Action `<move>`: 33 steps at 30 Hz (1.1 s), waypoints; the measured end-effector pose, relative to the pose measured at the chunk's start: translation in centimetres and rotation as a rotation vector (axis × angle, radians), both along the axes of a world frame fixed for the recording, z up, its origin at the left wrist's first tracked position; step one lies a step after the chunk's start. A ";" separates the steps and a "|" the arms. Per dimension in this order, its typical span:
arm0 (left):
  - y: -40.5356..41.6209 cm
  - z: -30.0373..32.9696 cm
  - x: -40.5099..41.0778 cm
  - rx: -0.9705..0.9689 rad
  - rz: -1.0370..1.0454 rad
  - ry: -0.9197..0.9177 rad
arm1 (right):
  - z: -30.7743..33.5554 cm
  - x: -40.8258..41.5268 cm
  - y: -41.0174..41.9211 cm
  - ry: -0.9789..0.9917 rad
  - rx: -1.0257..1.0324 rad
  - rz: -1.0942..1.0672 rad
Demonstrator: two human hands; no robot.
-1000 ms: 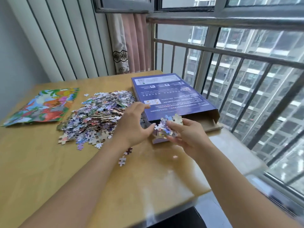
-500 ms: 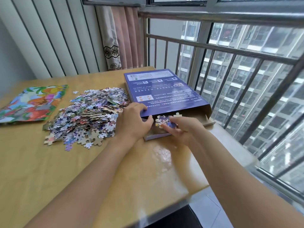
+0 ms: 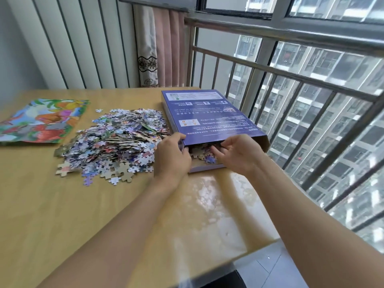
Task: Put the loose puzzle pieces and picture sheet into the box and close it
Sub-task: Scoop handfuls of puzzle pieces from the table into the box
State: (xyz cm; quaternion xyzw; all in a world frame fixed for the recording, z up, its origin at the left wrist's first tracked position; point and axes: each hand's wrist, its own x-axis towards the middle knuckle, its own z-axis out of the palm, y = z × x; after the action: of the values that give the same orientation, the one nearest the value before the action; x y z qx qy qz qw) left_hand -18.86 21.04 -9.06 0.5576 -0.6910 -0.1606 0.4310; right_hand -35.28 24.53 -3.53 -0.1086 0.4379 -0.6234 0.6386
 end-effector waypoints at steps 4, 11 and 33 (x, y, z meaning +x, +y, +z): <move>0.0 1.1 0.2 -0.080 0.020 0.068 | 0.3 -0.5 1.8 0.782 -0.034 0.099; -2.0 9.2 1.1 -0.201 0.003 0.177 | 4.3 -3.1 2.6 2.176 -0.360 0.130; 1.6 3.1 4.5 0.419 -0.404 0.098 | 2.9 3.7 4.8 1.853 -0.548 0.589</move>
State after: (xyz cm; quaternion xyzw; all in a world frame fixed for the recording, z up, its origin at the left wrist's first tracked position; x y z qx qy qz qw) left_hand -14.36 22.62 -5.93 0.4771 -0.7182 -0.4090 0.2987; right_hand -31.62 29.34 -0.64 -0.7969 0.5588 -0.1901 0.1285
